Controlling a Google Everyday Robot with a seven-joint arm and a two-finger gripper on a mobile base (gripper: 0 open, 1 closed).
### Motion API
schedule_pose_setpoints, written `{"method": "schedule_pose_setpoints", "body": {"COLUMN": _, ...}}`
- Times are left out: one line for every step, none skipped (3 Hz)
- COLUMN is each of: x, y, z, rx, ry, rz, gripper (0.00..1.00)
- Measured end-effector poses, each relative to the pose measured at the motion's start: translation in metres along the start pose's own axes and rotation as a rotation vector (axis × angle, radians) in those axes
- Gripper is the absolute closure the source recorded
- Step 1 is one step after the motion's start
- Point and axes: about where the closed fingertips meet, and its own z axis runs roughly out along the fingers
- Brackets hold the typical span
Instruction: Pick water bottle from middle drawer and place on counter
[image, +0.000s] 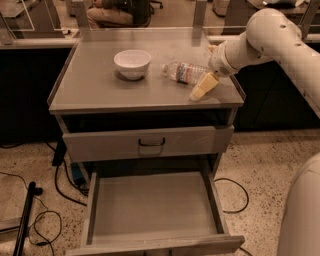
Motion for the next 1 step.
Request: {"method": "schedule_pose_setpoints", "body": {"x": 0.0, "y": 0.0, "z": 0.0, "rx": 0.0, "ry": 0.0, "rz": 0.0, "gripper": 0.0}}
